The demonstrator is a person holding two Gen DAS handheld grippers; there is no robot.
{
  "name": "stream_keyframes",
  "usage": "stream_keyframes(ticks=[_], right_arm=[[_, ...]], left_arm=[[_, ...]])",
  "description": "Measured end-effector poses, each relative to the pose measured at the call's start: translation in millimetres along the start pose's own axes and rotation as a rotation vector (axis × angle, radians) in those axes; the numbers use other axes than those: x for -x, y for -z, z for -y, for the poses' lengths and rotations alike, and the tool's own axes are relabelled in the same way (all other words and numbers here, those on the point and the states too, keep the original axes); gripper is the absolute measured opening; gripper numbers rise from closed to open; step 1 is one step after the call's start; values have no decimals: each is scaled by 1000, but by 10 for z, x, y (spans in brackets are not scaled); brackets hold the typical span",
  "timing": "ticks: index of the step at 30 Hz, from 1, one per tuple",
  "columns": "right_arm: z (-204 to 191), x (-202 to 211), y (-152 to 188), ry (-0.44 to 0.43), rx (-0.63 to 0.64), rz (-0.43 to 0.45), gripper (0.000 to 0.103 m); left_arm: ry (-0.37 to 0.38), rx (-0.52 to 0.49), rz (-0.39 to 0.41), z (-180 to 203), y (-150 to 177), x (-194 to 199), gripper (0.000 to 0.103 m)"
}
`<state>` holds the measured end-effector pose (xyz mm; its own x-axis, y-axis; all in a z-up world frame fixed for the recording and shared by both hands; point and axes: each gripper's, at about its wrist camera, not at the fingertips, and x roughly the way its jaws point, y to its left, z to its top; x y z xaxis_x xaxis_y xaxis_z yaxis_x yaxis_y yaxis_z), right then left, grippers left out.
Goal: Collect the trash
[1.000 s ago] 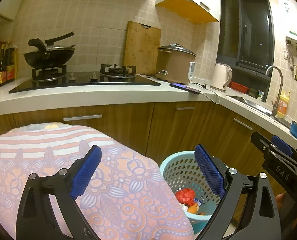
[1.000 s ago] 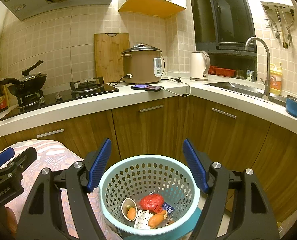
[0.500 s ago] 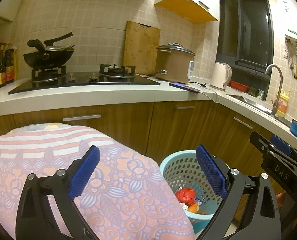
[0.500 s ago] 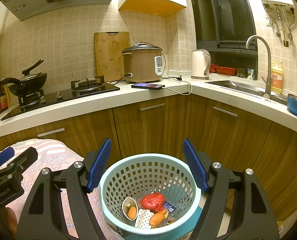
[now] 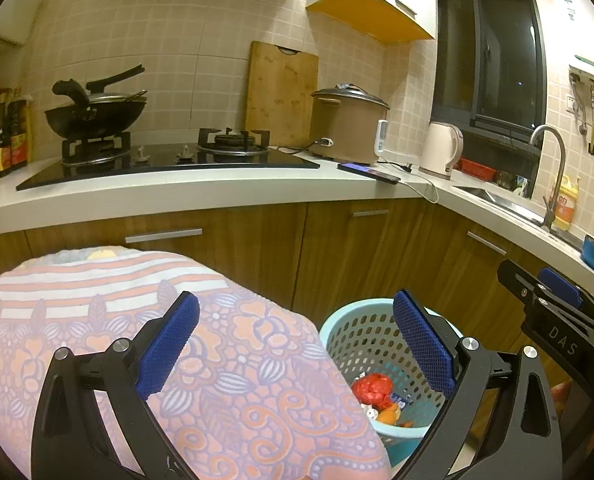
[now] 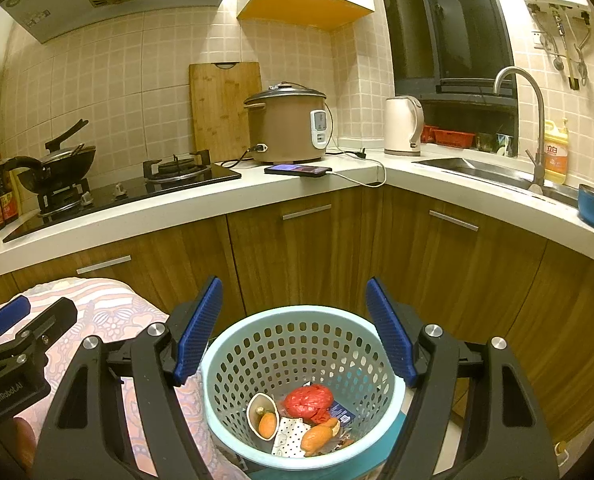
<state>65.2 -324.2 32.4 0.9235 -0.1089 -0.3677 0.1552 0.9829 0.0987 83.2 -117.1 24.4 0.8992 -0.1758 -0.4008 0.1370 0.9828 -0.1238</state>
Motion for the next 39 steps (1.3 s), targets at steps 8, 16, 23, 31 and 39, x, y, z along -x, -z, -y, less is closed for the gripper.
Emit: stream_keyframes(ticks=[8,16,23,31,39], right_arm=[[-12,-10,2,-1,2,-2,70],[-40,-37,16,-11,12,2,70],[-19,-75,10,-19,13,-3,70],[-13,-75,24,-21,15,-7,70],[2,-85,33,-26,15,-10,70]], left_arm=[[3,-3,-6,-15,1,-17,95],[2,-14,-2,3,6,-10,95],[-3,-13,-3,2,6,-8,95],[-6,-15,0,15,3,-3,95],[-8,-15,0,17,7,-4,95]])
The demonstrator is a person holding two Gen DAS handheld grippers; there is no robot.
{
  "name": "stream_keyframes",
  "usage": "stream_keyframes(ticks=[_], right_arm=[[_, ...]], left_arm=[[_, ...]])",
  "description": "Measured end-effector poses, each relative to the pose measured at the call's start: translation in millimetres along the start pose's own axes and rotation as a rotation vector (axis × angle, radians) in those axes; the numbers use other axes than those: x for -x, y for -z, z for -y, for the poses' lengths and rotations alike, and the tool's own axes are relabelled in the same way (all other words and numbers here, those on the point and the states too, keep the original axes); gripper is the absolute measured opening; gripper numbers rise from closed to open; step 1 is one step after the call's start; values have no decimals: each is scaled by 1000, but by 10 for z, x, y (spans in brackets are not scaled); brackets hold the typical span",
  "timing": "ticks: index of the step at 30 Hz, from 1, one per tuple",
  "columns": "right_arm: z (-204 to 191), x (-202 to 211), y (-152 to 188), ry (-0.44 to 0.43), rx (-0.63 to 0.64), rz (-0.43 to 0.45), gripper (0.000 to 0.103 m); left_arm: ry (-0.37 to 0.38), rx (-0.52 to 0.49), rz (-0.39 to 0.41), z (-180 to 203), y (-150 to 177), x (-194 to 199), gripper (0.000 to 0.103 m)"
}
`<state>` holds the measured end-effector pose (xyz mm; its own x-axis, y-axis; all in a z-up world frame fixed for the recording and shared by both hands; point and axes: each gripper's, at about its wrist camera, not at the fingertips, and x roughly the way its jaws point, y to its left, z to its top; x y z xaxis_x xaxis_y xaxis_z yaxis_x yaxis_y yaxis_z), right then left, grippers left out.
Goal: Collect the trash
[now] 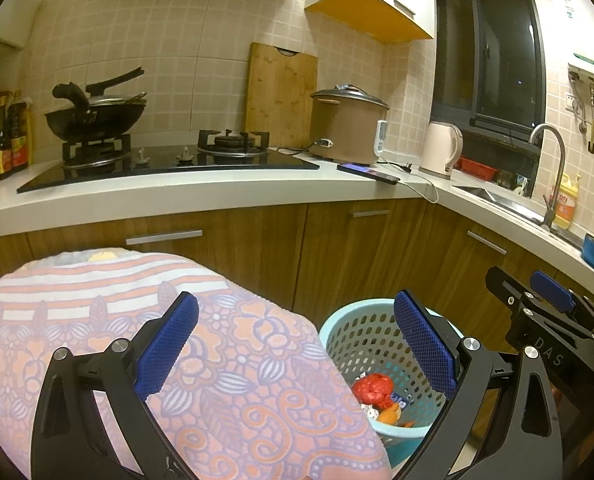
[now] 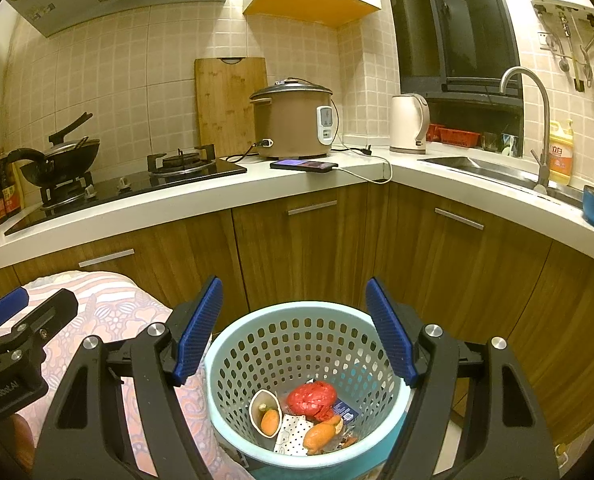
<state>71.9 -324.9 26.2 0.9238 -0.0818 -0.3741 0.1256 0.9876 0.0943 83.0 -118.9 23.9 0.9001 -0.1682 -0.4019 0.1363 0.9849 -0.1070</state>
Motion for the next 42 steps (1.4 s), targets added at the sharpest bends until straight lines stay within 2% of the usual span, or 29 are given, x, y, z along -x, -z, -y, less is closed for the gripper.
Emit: stream_keyframes(ticks=[36,42], right_arm=[[25,-69,4,-15,12,-9,70],[27,-74,3,-16,13,-10,70]], left_arm=[[-7,-3,3,11,-10,13,95],[10,26,-21,-41,-30,-20,95]])
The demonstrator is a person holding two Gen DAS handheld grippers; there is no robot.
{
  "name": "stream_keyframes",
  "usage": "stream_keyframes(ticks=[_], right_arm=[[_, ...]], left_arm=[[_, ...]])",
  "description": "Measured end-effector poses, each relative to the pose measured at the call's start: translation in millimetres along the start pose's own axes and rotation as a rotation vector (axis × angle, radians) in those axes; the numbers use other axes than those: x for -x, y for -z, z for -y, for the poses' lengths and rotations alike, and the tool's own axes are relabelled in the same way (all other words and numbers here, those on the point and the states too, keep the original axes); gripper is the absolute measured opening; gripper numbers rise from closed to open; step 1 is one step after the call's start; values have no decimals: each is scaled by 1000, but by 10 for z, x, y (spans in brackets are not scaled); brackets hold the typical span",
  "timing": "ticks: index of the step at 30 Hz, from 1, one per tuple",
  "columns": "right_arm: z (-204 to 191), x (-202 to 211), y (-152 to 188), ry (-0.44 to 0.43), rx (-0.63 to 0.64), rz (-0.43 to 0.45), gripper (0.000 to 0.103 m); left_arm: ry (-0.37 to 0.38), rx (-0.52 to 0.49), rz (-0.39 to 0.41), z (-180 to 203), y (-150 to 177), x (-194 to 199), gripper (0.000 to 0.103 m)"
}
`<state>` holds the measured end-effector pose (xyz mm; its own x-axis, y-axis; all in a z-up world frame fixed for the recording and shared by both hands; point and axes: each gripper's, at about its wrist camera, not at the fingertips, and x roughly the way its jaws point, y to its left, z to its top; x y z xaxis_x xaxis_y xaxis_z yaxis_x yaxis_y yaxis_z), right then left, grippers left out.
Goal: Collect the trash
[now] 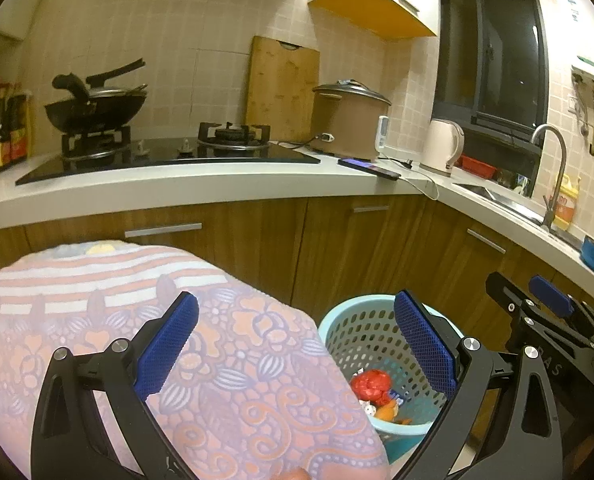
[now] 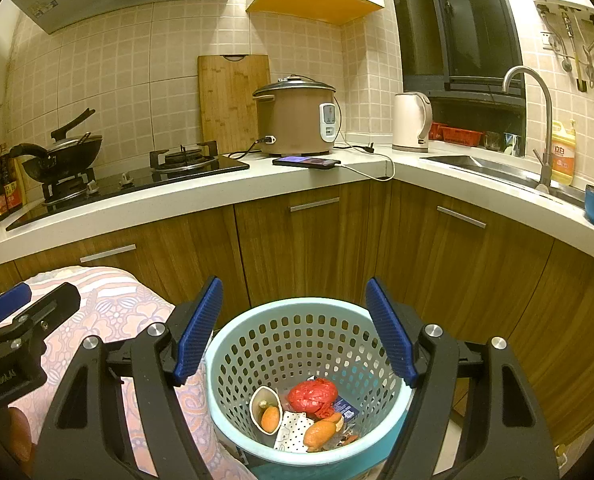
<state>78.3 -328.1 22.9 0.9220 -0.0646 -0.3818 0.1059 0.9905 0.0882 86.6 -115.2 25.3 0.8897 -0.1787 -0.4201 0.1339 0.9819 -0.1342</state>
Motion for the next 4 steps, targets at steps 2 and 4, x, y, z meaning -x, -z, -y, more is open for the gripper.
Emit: stream_keyframes(ticks=[2,4], right_arm=[[2,1,0,-4,-4,-1,70],[-6,10,4,-5,1,2,70]], left_arm=[[2,5,0,-18,-4,-3,95],[-2,2,5,-9,8,6,95]])
